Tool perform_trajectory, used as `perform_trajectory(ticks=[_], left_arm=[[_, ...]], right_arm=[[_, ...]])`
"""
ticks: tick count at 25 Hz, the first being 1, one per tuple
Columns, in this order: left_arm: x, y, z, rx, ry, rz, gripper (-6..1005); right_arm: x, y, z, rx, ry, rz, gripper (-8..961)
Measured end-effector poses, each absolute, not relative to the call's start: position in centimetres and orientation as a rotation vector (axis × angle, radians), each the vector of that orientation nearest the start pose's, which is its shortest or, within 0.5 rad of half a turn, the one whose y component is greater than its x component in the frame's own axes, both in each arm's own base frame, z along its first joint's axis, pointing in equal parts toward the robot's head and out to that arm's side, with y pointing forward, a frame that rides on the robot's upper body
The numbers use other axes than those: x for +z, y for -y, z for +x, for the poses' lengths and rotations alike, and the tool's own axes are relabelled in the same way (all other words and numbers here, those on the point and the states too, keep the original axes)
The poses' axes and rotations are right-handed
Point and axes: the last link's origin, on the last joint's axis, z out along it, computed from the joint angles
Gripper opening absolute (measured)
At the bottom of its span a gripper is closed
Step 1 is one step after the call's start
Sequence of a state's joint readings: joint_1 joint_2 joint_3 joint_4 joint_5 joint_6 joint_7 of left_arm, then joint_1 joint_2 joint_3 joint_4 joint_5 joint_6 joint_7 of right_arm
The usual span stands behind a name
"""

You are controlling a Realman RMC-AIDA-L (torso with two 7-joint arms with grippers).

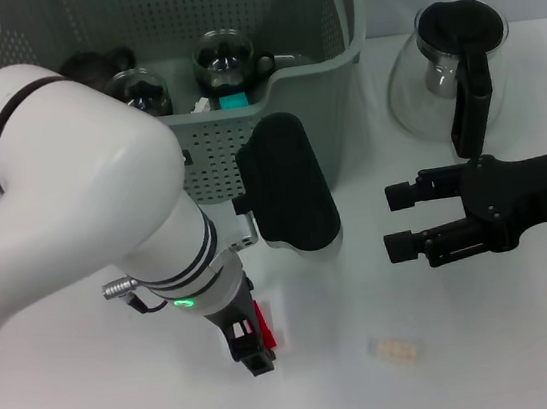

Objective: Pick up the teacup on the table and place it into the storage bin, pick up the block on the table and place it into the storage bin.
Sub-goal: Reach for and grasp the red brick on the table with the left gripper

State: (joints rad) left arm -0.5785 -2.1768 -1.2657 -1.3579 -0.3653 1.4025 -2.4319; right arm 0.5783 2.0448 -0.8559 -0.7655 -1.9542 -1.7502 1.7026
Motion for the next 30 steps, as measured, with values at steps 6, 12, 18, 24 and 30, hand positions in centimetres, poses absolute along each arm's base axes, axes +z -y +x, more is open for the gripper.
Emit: perform_trajectory(ticks=[6, 12, 18, 24, 30], left_arm=[[-9.81, -30.97, -15.25, 0.84, 0.171, -2.756, 874], [-9.99, -30.9, -15.24, 0.844, 0.175, -2.755, 874], [-10.06, -31.06, -15.15, 0.831, 0.176, -2.75, 874], [-10.15, -31.19, -15.19, 0.826, 0.184, -2.745, 874], [-10.18, -31.21, -15.15, 0.825, 0.187, -2.743, 874]], right_arm=[[1.02, -32.55, 21.74, 0.718, -0.786, -2.991, 897], [1.02, -32.54, 21.74, 0.718, -0.786, -2.992, 896], [1.01, -32.54, 21.76, 0.716, -0.785, -2.992, 896], [1.01, -32.54, 21.78, 0.715, -0.785, -2.991, 897], [1.02, -32.53, 21.79, 0.718, -0.785, -2.99, 896]])
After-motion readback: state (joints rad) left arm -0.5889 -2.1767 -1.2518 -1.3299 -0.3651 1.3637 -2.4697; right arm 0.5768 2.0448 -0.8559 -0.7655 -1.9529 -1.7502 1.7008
